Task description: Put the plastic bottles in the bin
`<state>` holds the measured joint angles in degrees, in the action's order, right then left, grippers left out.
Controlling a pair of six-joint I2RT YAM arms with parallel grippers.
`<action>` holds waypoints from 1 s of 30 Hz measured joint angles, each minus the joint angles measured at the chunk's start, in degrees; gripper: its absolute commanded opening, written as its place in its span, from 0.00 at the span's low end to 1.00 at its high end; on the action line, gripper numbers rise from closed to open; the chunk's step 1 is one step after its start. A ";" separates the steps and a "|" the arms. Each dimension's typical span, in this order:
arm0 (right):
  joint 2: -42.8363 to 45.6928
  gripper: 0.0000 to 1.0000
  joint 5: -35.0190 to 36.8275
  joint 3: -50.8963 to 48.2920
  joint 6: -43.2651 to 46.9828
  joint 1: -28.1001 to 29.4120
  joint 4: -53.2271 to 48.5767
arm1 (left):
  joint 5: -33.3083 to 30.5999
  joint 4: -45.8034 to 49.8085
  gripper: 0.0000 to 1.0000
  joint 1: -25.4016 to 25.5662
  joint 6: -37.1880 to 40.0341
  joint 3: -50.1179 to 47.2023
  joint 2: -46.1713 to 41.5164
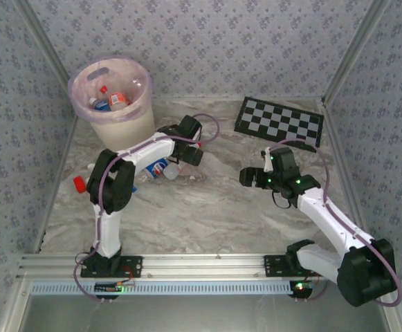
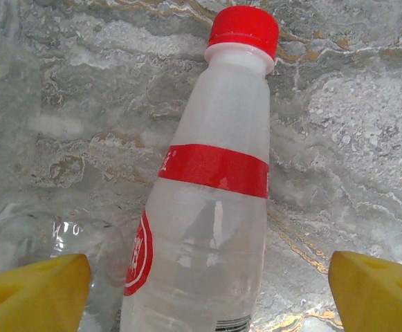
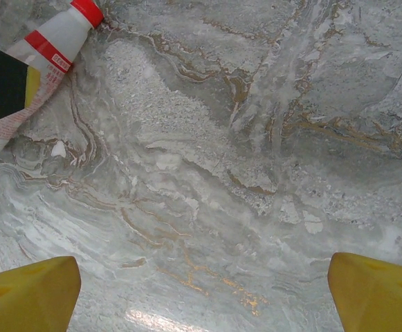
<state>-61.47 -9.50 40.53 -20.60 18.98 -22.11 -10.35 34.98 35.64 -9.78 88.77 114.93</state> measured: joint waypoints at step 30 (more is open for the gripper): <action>1.57 0.94 -0.48 -0.24 0.02 -1.11 -0.42 | 2.58 7.87 0.48 1.40 -1.33 11.47 -13.11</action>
<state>-59.90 -9.98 40.29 -20.58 17.87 -22.52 -7.77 42.85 37.04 -11.11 100.25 101.82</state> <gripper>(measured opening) 0.941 0.507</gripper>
